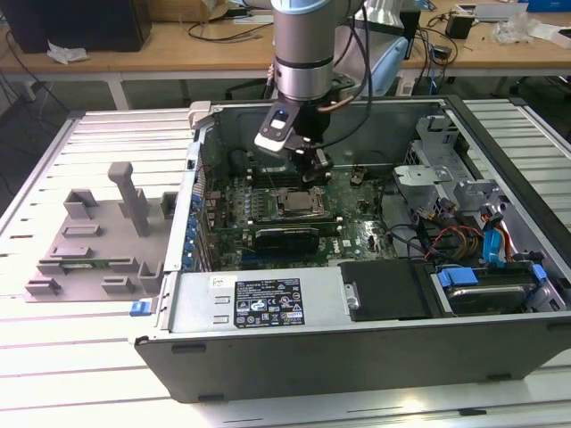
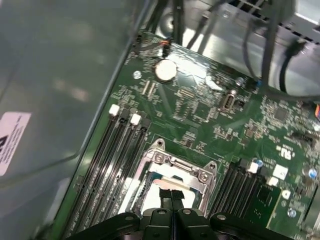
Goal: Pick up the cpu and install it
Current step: 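Close the cpu cover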
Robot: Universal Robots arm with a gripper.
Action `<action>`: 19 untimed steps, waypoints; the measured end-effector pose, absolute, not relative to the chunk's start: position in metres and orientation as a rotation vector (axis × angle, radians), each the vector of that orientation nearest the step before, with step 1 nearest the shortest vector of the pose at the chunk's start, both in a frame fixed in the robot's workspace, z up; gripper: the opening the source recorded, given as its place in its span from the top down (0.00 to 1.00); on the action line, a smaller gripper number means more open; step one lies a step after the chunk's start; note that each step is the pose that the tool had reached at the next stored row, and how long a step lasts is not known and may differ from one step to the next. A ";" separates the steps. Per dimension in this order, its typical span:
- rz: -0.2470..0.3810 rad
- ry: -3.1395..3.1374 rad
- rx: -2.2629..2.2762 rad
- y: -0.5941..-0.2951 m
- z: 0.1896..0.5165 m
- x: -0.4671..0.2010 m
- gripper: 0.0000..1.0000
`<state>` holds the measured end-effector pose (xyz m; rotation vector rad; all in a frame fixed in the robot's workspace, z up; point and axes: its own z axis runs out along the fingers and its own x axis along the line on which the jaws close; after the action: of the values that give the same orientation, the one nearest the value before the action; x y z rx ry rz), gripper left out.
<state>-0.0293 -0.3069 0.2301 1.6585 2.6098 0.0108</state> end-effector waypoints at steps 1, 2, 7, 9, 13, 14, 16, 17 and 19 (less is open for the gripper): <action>0.011 2.625 1.634 -0.307 0.230 -0.029 0.89; 0.012 2.647 1.599 -0.307 0.230 -0.029 0.89; 0.014 2.763 1.387 -0.307 0.229 -0.029 0.89; 0.012 2.794 1.321 -0.307 0.229 -0.029 0.89; 0.007 2.847 1.197 -0.307 0.229 -0.029 0.89; 0.006 2.858 1.169 -0.307 0.229 -0.029 0.89; 0.002 2.893 1.075 -0.307 0.228 -0.029 0.89; 0.000 2.908 1.033 -0.307 0.228 -0.029 0.89; -0.002 2.926 0.978 -0.307 0.228 -0.029 0.89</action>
<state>-0.0293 -0.3069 0.2281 0.9776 2.9257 -0.0021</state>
